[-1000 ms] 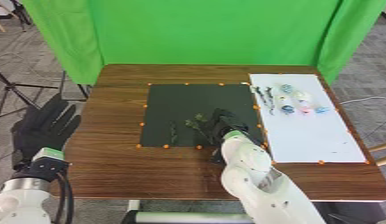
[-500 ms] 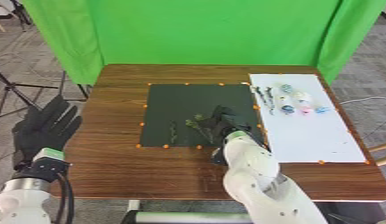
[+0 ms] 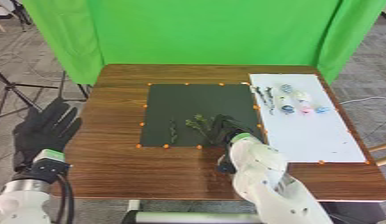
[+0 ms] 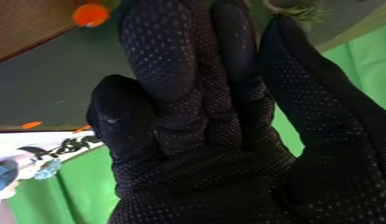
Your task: Arrange flowers
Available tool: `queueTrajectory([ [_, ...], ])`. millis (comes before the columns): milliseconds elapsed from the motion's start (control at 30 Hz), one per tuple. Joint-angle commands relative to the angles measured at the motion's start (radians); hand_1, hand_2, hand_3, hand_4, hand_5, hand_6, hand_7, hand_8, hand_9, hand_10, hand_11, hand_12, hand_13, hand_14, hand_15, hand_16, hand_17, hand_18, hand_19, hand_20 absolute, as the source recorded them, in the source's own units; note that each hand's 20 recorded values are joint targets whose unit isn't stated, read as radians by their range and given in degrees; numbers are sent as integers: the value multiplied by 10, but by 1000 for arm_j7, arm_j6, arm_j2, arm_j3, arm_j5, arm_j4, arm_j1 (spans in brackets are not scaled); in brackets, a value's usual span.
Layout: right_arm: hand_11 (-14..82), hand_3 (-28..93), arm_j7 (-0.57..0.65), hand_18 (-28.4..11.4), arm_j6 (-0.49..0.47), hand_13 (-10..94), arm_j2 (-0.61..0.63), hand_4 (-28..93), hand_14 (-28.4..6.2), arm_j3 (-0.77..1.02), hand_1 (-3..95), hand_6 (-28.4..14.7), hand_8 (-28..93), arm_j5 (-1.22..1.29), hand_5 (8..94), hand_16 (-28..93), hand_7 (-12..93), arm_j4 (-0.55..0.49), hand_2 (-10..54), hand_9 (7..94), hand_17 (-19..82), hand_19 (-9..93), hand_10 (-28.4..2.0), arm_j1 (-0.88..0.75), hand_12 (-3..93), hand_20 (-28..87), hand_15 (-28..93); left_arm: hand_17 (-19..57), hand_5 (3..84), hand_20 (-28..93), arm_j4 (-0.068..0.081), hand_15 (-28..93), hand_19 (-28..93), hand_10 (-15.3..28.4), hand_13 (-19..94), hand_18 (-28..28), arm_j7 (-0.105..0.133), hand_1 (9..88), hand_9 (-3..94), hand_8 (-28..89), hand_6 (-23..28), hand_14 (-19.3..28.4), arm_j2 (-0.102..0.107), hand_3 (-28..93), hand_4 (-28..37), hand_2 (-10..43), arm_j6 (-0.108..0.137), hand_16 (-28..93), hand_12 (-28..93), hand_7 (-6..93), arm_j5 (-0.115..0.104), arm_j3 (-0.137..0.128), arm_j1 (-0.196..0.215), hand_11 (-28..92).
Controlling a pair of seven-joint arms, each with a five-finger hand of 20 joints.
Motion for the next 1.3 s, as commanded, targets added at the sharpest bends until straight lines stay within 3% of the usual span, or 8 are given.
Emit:
queueTrajectory([
  [33,123,725,-30,-193,39,851,-26,-231,-86,-28,430,-52,244,-24,626,315,626,9,80,768,558,932,-191,-20,145,462,462,-33,391,91,4,297,314,117,199,112,-12,268,293,-91,60,117,-8,724,-283,118,1,-91,82,127,-1,8,-7,185],
  [467,129,726,5,-197,43,853,-8,-223,-84,-11,429,-48,234,-62,625,307,631,-24,78,777,561,932,-189,-33,146,454,464,-33,390,91,4,298,314,117,199,112,-15,269,293,-91,59,116,-9,723,-283,118,-1,-91,82,128,-4,1,0,188],
  [567,132,730,4,-197,158,859,33,-194,-85,1,391,-52,225,-177,635,303,621,-42,77,790,566,932,-190,-48,150,453,466,-34,390,92,0,301,315,117,200,113,-6,269,294,-91,59,116,-9,723,-283,118,-1,-91,82,129,-6,-2,10,189],
  [700,135,741,28,-203,229,869,85,-147,-93,47,264,-67,-85,-271,697,300,606,-34,106,811,575,932,-192,-30,159,452,461,-34,391,91,-2,304,317,116,202,113,3,270,296,-91,59,119,-9,722,-283,119,-3,-91,83,132,-8,-6,17,190],
  [767,137,734,26,-205,288,869,114,-145,-94,65,252,-69,-107,-310,707,301,601,0,102,815,575,932,-191,-2,162,458,461,-35,391,91,-5,305,318,116,203,114,15,269,296,-92,59,121,-8,723,-283,119,0,-91,83,133,-11,-5,20,190],
  [933,144,726,68,-214,296,817,156,-162,-109,97,276,-76,-80,-310,705,300,299,90,22,766,554,932,-199,89,167,488,514,-36,392,90,-9,308,321,115,204,115,31,269,298,-92,59,121,-10,723,-283,119,3,-92,84,134,-15,-2,29,191],
  [1033,244,708,85,-215,243,790,161,-173,-107,110,298,-95,-67,-236,661,340,172,138,-31,783,563,932,-186,150,219,534,678,-36,391,89,-8,311,321,117,203,115,29,269,298,-92,59,122,-13,722,-283,119,5,-92,85,135,-16,1,25,191],
  [1300,307,686,52,-216,214,774,178,-195,-110,15,307,-101,-69,-208,604,370,130,317,-93,768,561,932,-177,313,251,557,709,-37,392,89,-11,315,324,118,204,116,37,268,298,-93,59,123,-8,723,-283,119,10,-92,86,137,-19,16,23,190],
])
